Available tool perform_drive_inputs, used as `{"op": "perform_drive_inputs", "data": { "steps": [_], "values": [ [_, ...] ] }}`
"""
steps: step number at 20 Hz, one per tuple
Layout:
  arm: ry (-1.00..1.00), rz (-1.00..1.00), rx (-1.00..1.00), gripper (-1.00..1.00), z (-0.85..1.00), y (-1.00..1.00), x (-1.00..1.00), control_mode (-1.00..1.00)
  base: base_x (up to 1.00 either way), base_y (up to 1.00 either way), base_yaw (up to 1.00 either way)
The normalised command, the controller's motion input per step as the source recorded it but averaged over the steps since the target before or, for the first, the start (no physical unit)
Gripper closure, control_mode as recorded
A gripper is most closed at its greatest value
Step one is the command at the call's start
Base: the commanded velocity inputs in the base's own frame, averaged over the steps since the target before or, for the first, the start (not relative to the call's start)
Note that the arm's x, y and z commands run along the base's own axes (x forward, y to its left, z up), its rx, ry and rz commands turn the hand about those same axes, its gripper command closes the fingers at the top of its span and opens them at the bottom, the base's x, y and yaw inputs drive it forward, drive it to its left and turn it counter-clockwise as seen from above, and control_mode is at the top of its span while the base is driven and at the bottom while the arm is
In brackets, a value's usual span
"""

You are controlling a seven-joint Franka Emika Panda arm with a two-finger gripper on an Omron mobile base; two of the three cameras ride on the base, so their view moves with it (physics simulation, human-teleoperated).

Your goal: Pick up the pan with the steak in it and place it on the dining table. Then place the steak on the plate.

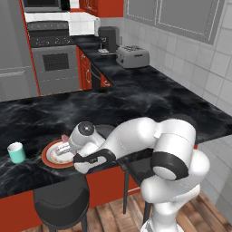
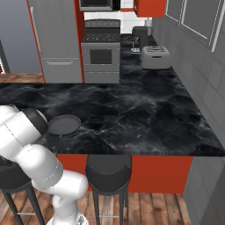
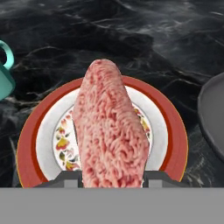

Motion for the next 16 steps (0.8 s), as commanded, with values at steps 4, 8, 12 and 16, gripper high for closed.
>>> {"op": "perform_drive_inputs", "data": {
  "steps": [4,8,12,16],
  "values": [
    [-0.03,0.00,0.00,1.00,-0.20,0.06,0.00,-1.00,0.00,0.00,0.00],
    [-0.01,0.00,0.00,1.00,-0.10,0.03,0.00,-1.00,0.00,0.00,0.00],
    [0.00,0.00,0.00,1.00,0.00,0.00,0.00,-1.00,0.00,0.00,0.00],
    [-0.01,0.00,0.00,1.00,0.00,0.00,0.00,-1.00,0.00,0.00,0.00]
  ]
}}
